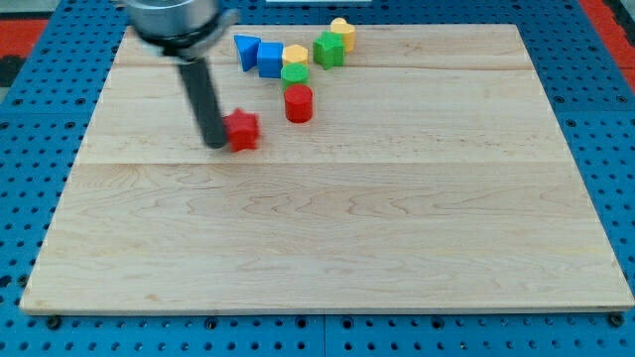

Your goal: Slightly move the blue triangle to the top of the board

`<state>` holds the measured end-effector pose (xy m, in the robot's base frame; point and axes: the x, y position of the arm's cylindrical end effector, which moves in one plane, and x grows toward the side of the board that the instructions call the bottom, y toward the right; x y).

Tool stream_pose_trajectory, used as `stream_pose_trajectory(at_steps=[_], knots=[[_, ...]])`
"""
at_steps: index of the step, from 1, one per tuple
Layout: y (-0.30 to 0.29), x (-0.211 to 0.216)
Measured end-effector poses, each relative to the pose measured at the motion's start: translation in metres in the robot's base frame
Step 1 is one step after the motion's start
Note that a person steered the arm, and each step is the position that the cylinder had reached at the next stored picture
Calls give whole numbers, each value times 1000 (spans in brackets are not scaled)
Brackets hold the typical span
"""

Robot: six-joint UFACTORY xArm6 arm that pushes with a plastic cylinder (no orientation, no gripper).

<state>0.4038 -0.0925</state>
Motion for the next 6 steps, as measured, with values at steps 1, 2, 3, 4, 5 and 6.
stream_pose_trajectory(at_steps=[1,2,3,4,5,6], knots=[[34,0],[-2,12],[2,-42],[-17,-80],[-12,-114],[-12,-148]])
